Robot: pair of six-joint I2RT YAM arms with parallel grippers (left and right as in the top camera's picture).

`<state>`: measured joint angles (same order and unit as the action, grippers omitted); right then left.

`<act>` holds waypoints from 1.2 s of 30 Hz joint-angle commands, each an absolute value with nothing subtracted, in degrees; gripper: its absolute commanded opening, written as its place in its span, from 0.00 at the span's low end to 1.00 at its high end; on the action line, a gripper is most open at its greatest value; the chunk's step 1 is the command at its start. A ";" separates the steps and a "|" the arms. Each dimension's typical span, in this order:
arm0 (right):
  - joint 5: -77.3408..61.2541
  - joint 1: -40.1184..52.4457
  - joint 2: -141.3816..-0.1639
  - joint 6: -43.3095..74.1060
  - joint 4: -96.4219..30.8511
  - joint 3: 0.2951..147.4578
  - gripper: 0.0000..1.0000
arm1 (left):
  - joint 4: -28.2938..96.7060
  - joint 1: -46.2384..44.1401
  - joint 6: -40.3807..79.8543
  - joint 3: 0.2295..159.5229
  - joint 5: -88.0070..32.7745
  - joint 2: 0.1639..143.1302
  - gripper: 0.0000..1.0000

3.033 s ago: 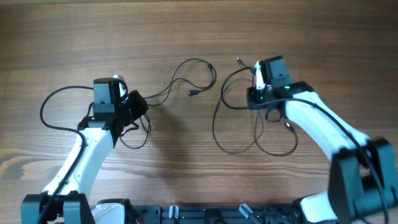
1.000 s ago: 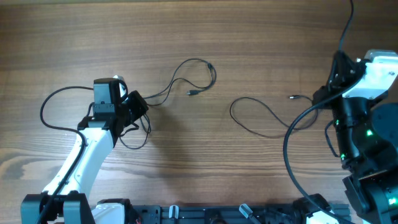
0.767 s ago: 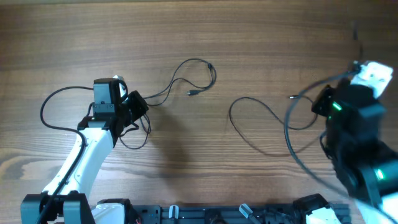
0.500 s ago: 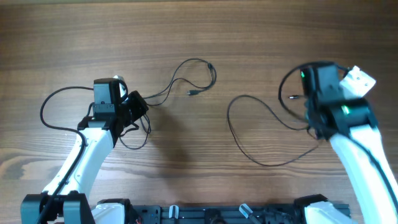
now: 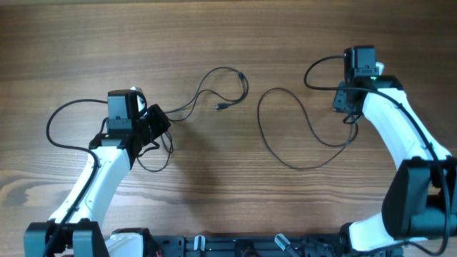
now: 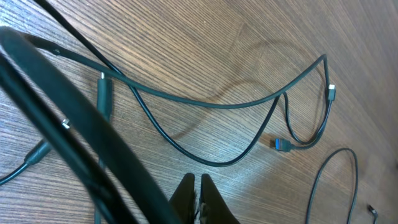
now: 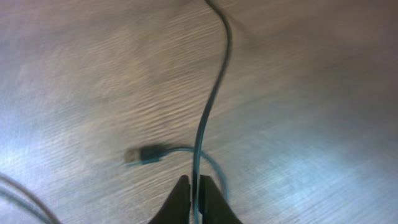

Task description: Untangle cables

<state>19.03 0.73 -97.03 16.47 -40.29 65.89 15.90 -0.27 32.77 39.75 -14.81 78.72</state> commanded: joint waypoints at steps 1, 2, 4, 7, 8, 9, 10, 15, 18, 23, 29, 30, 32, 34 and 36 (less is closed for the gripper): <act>11.53 -0.91 -100.14 2.48 -39.68 66.28 0.16 | 15.79 -0.49 31.90 39.62 -14.46 78.87 0.04; 11.51 -1.17 -100.92 0.73 -39.75 66.26 0.16 | 15.79 -0.49 31.90 39.62 -14.46 78.87 0.04; 11.49 -1.28 -102.02 -0.47 -39.90 66.22 0.16 | 15.79 -0.49 31.90 39.62 -14.46 78.89 0.04; 11.44 -1.28 -103.74 -3.11 -39.59 65.76 0.16 | 15.79 -0.49 31.90 39.62 -14.46 78.89 0.04; 11.25 -1.26 -104.49 -4.03 -39.59 65.58 0.16 | 15.79 -0.49 31.90 39.62 -14.48 78.87 0.04; 11.03 -1.26 -104.97 -4.56 -39.55 65.45 0.20 | 15.79 -0.49 31.90 39.62 -14.46 78.89 0.04; 10.81 -1.28 -105.73 -4.58 -39.22 65.25 0.30 | 15.79 -0.49 31.90 39.62 -14.46 78.87 0.04; 10.90 -1.26 -108.07 -6.55 -38.85 65.10 1.00 | 15.79 -0.49 31.90 39.62 -14.46 78.89 0.04; 13.89 -1.41 -108.44 -7.09 -38.81 65.10 1.00 | 15.79 -0.49 31.90 39.62 -14.46 78.87 0.04; 15.62 -1.50 -108.44 -6.96 -38.83 65.10 1.00 | 15.79 -0.49 31.90 39.62 -14.46 78.87 0.04; 15.29 -1.39 -108.31 -5.69 -39.77 65.43 1.00 | 15.79 -0.49 31.90 39.62 -14.46 78.89 0.04; 14.41 -1.19 -108.05 -4.10 -40.14 65.89 1.00 | 15.79 -0.49 31.90 39.62 -14.46 78.87 0.04; 8.73 -0.75 -106.80 -3.68 -40.45 67.09 1.00 | 15.75 -0.49 31.90 39.62 -14.46 78.87 0.04; 3.14 -0.49 -104.22 -3.70 -40.97 68.77 1.00 | 15.75 -0.49 31.90 39.62 -14.46 78.87 0.05; 3.14 -0.51 -100.71 -3.64 -41.08 69.25 1.00 | 15.97 -0.49 31.90 39.62 -14.46 78.89 0.05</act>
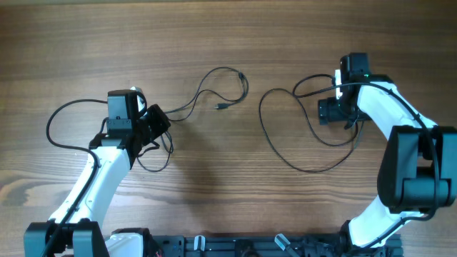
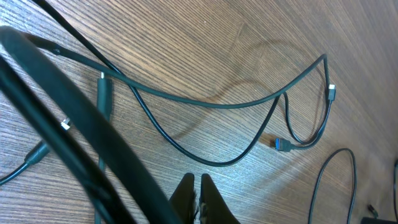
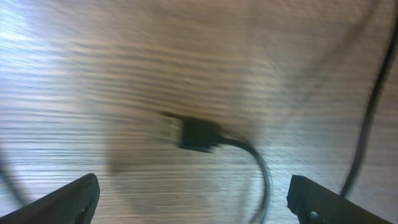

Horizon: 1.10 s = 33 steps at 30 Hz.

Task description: Untangle cables

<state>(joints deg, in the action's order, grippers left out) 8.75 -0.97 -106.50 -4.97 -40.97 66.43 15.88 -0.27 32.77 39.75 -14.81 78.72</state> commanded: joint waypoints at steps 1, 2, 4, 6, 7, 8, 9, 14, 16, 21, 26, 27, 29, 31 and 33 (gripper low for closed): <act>4.19 -0.62 -99.11 -3.66 -41.28 69.25 1.00 | 16.01 -0.49 31.90 39.62 -14.46 78.89 0.05; 5.69 -0.82 -97.51 -3.66 -41.69 69.25 1.00 | 16.01 -0.49 31.90 39.62 -14.46 78.89 0.05; 8.47 -1.32 -94.39 -3.88 -43.20 69.19 1.00 | 16.01 -0.49 31.90 39.62 -14.46 78.87 0.05; 9.32 -2.35 -92.84 -4.86 -44.36 68.64 1.00 | 15.99 -0.49 31.92 39.62 -14.46 78.89 0.04; 9.17 -3.20 -92.66 -5.43 -44.77 68.20 1.00 | 15.97 -0.49 31.92 39.62 -14.46 78.87 0.04; 8.93 -4.10 -92.68 -5.91 -45.32 67.72 1.00 | 15.97 -0.49 31.90 39.62 -14.46 78.89 0.04; 8.86 -4.84 -92.88 -5.91 -45.67 67.24 1.00 | 15.97 -0.49 31.92 39.62 -14.46 78.89 0.04; 3.97 -9.82 -94.94 -6.39 -45.01 63.40 1.00 | 15.99 -0.49 31.90 39.62 -14.46 78.89 0.05; -0.40 -11.42 -95.70 -9.06 -44.40 62.06 0.99 | 15.99 -0.49 31.90 39.62 -14.46 78.87 0.05; -3.55 -12.62 -98.85 -13.02 -40.05 59.72 0.84 | 15.99 -0.49 31.90 39.62 -14.46 78.89 0.05; -6.11 -12.62 -103.50 -19.05 -37.47 57.60 0.79 | 15.99 -0.49 31.90 39.62 -14.46 78.87 0.05; -6.09 -12.62 -104.51 -19.57 -37.19 57.60 0.79 | 15.99 -0.49 31.90 39.62 -14.46 78.87 0.06; -5.89 -12.62 -106.37 -19.49 -35.42 57.60 0.78 | 15.99 -0.49 31.90 39.62 -14.46 78.87 0.06; -5.80 -12.62 -107.42 -19.49 -33.50 57.60 0.76 | 15.99 -0.49 31.90 39.62 -14.46 78.89 0.07; -4.67 -12.60 -108.09 -19.11 -30.35 57.60 0.76 | 15.99 -0.49 31.90 39.62 -14.46 78.87 0.07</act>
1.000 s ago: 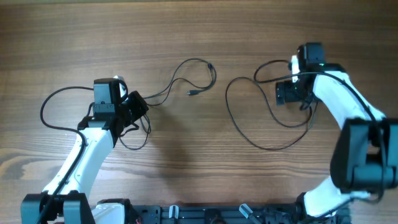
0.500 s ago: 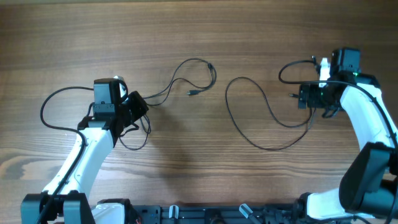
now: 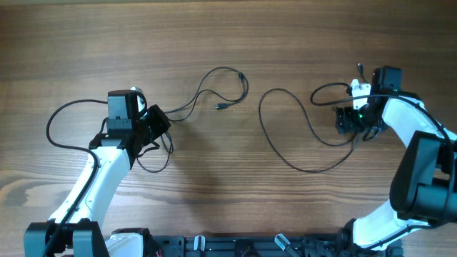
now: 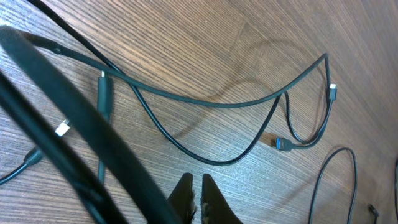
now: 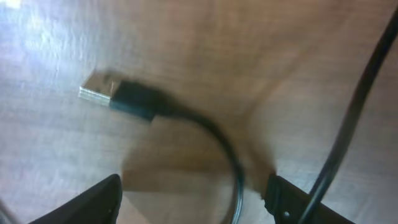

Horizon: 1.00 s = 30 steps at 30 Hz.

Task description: Untangle cables

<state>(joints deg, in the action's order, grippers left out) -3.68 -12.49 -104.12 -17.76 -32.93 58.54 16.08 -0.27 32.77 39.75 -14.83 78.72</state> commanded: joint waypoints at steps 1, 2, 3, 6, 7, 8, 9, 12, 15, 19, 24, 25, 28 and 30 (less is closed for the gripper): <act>-3.92 -12.60 -108.18 -18.55 -29.04 57.60 0.76 | 15.99 -0.49 31.90 39.62 -14.46 78.87 0.07; -3.38 -12.60 -108.20 -17.80 -27.55 57.60 0.76 | 15.99 -0.49 31.90 39.62 -14.46 78.87 0.07; -3.29 -12.62 -108.20 -17.85 -26.28 57.60 0.76 | 15.99 -0.49 31.90 39.62 -14.46 78.89 0.07; -5.26 -12.60 -108.20 -18.48 -24.43 57.60 0.71 | 15.97 -0.49 31.92 39.62 -14.46 78.89 0.08; -7.49 -12.60 -108.22 -19.94 -24.47 57.60 0.63 | 15.97 -0.49 31.90 39.62 -14.46 78.87 0.08; -9.85 -12.60 -108.22 -21.23 -24.73 57.60 0.57 | 15.94 -0.49 31.92 39.62 -14.46 78.87 0.08; -11.53 -12.60 -108.22 -21.98 -24.88 57.60 0.54 | 15.97 -0.49 31.90 39.62 -14.46 78.87 0.08; -12.36 -12.60 -108.22 -22.46 -24.88 57.60 0.13 | 15.97 -0.49 31.92 39.62 -14.46 78.87 0.09; -12.40 -12.60 -108.22 -19.81 -24.64 57.60 0.04 | 15.99 -0.49 31.90 39.62 -14.46 78.89 0.09; -14.11 -12.60 -108.20 -15.94 -24.01 57.65 0.04 | 15.99 -0.49 31.90 39.62 -14.46 78.89 0.09; -18.20 -12.60 -107.59 -8.40 -24.60 59.29 0.04 | 15.99 -0.49 31.90 39.62 -14.46 78.87 0.09; -18.37 -12.60 -107.09 -7.46 -25.04 59.81 0.04 | 16.01 -0.49 31.90 39.62 -14.46 78.89 0.09; -18.85 -12.62 -104.25 -5.76 -26.33 61.30 0.04 | 16.16 -0.49 31.90 39.62 -14.46 78.89 0.09; -20.58 -12.62 -101.23 -5.72 -26.70 61.98 0.04 | 16.32 -0.49 31.90 39.62 -14.46 78.87 0.09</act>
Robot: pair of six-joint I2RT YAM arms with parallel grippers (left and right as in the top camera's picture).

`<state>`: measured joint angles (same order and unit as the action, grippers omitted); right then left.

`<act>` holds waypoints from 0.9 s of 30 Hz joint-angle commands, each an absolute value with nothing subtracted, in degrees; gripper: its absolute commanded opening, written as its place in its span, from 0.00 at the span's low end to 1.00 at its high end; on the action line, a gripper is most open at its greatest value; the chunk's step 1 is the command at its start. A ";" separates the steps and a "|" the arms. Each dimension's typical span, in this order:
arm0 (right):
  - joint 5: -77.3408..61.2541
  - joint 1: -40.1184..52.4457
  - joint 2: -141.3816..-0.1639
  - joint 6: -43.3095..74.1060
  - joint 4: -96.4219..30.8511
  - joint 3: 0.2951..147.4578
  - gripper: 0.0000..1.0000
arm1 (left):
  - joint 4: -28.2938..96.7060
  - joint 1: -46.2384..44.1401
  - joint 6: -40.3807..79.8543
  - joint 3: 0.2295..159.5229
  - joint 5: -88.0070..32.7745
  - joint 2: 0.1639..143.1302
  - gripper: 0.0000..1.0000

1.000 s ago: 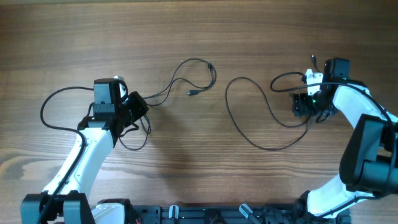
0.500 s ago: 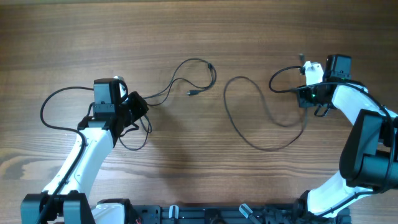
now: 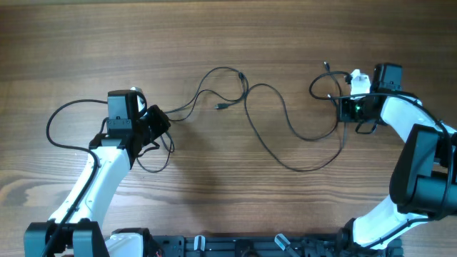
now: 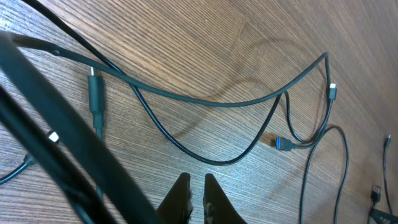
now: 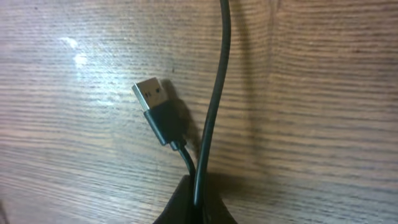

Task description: Untangle cables

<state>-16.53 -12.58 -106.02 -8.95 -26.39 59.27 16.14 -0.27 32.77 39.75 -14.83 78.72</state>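
Note:
Two thin black cables lie on the wooden table. The left cable [image 3: 207, 77] [image 4: 217, 104] curves from my left gripper [image 3: 158, 121] to a small plug [image 3: 221, 106] [image 4: 283, 144]. My left gripper [image 4: 196, 183] stands just above the wood, its fingers a little apart with nothing between them. The right cable [image 3: 285, 125] [image 5: 217, 93] loops from the middle to my right gripper [image 3: 348, 108], and its far bend reaches the left cable's loop. My right gripper [image 5: 198, 190] is shut on this cable beside its USB plug [image 5: 152, 99].
A thick black arm cable [image 4: 74, 155] crosses the left wrist view, with a dark cylindrical connector [image 4: 94, 96] beside it. Each arm's own black lead arcs beside its wrist. The arm bases [image 3: 228, 246] sit along the front edge.
My right gripper was wide open over the USB plug and is now shut on the cable beside it. The right cable's far bend has shifted left to the other cable's loop. The left fingers have parted slightly.
First my right gripper was shut on the right cable at the back right. At the following two moments it was open over that cable's USB plug. Now it grips the cable by the plug. My left arm stayed put; its shut fingers have parted.

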 commanded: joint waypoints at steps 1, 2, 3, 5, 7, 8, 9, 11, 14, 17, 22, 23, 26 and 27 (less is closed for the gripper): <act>-21.78 -12.62 -98.83 -5.08 -26.48 62.06 0.04 | 16.40 -0.49 31.90 39.62 -14.46 78.89 0.09; -22.57 -12.62 -96.68 -4.03 -26.20 62.06 0.04 | 16.40 -0.49 31.90 39.62 -14.46 78.87 0.08; -22.92 -12.62 -95.07 -3.29 -26.13 62.06 0.04 | 16.40 -0.49 31.90 39.62 -14.48 78.87 0.08; -23.03 -12.62 -90.76 -0.84 -25.96 62.06 0.04 | 16.38 -0.49 31.92 39.62 -14.46 78.89 0.08; -23.03 -12.62 -86.43 0.38 -25.96 62.06 0.04 | 16.38 -0.49 31.92 39.62 -14.46 78.89 0.08; -23.03 -12.62 -84.53 0.56 -26.00 62.06 0.04 | 16.38 -0.49 31.92 39.62 -14.46 78.89 0.08; -23.00 -12.62 -82.56 0.95 -26.13 62.04 0.04 | 16.38 -0.49 31.90 39.62 -14.46 78.89 0.08; -23.00 -12.62 -79.75 1.63 -26.74 62.04 0.04 | 16.38 -0.49 31.92 39.62 -14.46 78.89 0.08; -22.13 -12.60 -78.52 1.43 -29.26 62.04 0.05 | 16.38 -0.49 31.90 39.62 -14.46 78.87 0.08; -21.28 -12.56 -79.42 1.85 -33.95 61.71 0.04 | 16.38 -0.49 31.92 39.62 -14.48 78.87 0.07; -11.09 -11.97 -83.18 22.92 -43.99 59.99 0.04 | 16.40 -0.49 31.92 39.62 -14.48 78.87 0.05; -10.50 -11.97 -83.59 26.20 -44.93 59.70 0.04 | 16.40 -0.49 31.92 39.62 -14.48 78.89 0.05; -10.31 -11.97 -85.30 35.35 -47.75 58.57 0.04 | 16.40 -0.49 31.92 39.62 -14.48 78.89 0.05; -10.31 -11.84 -85.91 37.15 -48.25 58.22 0.04 | 16.40 -0.49 31.92 39.62 -14.48 78.87 0.05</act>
